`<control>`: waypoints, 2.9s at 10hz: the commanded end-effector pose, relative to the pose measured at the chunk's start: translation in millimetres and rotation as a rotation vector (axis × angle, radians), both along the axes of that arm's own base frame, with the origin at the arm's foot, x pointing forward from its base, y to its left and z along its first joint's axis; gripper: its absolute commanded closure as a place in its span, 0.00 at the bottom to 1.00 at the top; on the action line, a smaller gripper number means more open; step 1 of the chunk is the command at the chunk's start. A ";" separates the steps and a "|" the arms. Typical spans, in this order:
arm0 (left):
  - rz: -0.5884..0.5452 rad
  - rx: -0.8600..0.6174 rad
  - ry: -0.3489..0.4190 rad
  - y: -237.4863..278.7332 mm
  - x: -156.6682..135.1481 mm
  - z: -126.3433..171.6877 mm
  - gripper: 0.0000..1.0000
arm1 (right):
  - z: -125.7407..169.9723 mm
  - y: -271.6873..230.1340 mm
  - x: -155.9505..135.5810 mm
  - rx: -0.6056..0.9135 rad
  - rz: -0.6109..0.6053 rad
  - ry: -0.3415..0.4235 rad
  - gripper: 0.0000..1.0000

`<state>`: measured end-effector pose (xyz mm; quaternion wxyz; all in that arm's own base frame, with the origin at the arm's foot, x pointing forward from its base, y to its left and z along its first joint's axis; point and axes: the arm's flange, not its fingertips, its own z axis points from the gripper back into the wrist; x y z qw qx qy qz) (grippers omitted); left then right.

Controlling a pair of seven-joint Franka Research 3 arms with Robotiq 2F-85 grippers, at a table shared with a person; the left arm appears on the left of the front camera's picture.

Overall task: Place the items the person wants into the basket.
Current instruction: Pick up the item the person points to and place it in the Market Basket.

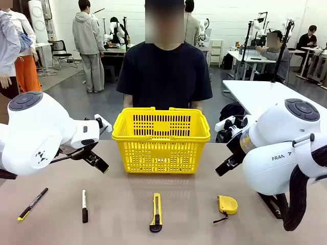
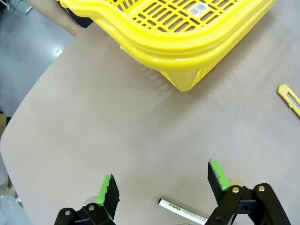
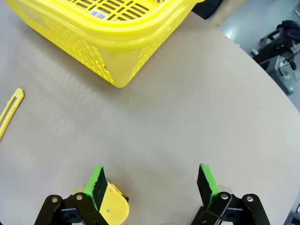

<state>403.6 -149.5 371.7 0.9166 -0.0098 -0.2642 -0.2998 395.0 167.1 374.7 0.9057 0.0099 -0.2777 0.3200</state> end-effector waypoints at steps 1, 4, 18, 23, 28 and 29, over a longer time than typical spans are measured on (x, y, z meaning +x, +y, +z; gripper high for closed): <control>0.000 0.000 0.000 0.0 0.0 0.0 0.00 | -0.1 0.0 0.0 0.000 0.000 0.000 0.00; 0.000 0.000 0.000 0.0 0.0 0.0 0.00 | -0.1 0.0 0.0 0.000 0.000 0.000 0.00; 0.000 0.000 0.000 0.0 0.0 0.0 0.00 | -0.1 0.0 0.0 0.000 0.000 0.000 0.00; 0.011 0.015 0.062 2.0 -2.1 4.8 0.00 | 3.7 7.3 -4.3 -0.023 -0.030 0.073 0.00; -0.062 0.108 -0.102 6.6 -99.2 153.9 0.00 | 146.6 0.9 -110.2 -0.108 -0.074 -0.111 0.00; -0.055 0.135 -0.134 5.5 -116.7 180.0 0.00 | 175.3 -1.7 -130.7 -0.123 -0.085 -0.142 0.00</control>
